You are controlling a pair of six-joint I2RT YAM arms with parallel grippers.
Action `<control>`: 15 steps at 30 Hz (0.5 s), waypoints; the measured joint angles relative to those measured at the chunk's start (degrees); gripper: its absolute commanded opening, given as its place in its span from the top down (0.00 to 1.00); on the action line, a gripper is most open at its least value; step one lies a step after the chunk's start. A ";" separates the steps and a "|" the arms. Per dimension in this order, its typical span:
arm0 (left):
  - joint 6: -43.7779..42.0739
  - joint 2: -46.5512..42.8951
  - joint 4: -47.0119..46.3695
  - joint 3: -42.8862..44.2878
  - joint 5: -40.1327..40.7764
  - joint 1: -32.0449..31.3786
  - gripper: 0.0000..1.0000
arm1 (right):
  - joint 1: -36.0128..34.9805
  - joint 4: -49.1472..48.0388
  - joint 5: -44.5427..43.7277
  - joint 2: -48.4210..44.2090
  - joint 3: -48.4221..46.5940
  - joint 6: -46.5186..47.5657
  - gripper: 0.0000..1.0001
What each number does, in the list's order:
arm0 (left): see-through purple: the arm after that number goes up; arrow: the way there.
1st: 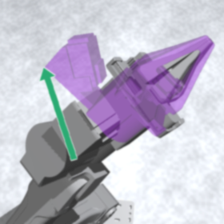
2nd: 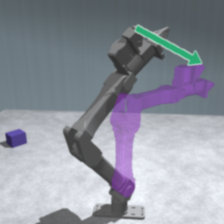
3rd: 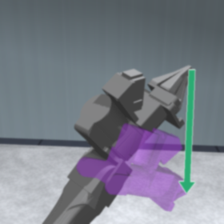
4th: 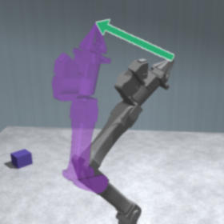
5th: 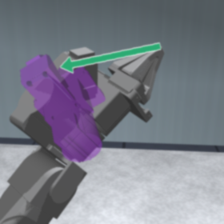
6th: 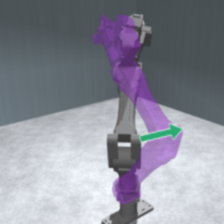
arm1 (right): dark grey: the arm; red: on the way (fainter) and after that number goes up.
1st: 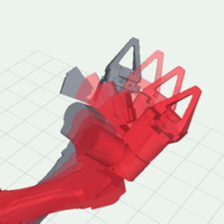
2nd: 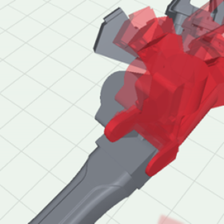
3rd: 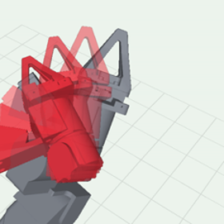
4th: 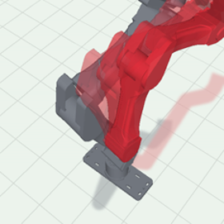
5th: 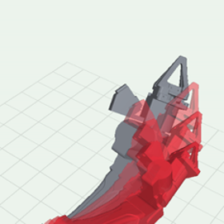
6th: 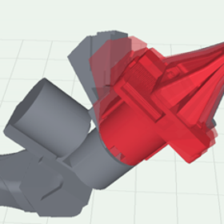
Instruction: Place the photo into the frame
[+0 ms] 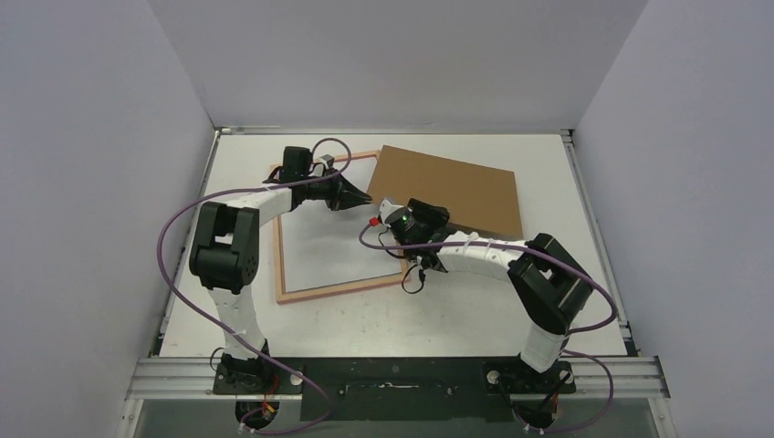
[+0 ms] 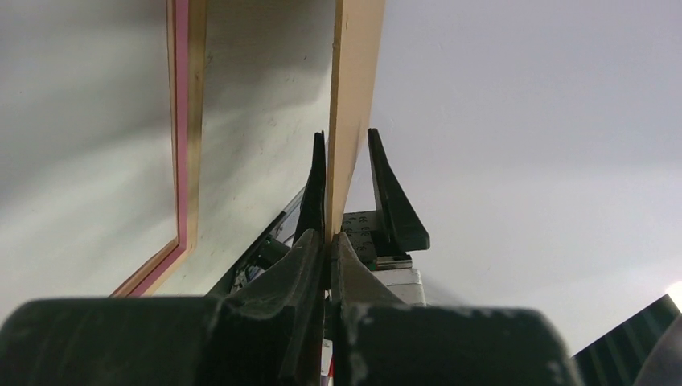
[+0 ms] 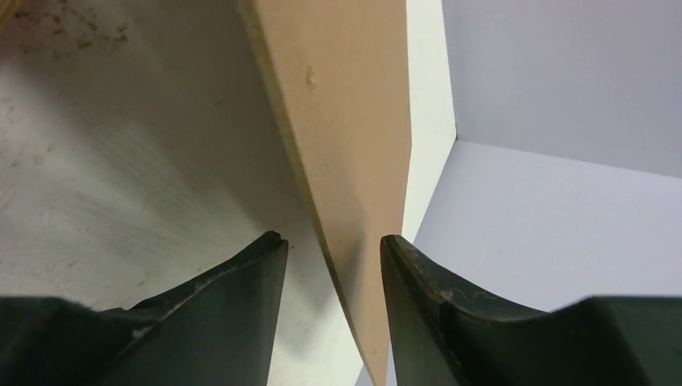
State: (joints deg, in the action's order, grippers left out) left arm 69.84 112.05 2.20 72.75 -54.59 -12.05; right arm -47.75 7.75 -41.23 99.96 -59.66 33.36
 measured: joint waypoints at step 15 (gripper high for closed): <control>-1.05 -0.07 3.56 4.04 -1.03 0.59 0.72 | -0.74 -13.46 -6.43 -0.50 4.72 11.58 1.00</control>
State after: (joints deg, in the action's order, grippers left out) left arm 68.79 111.98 5.76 76.79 -55.61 -11.46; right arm -48.49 -5.72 -47.66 99.46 -54.94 44.95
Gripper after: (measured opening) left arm 0.103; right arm 0.054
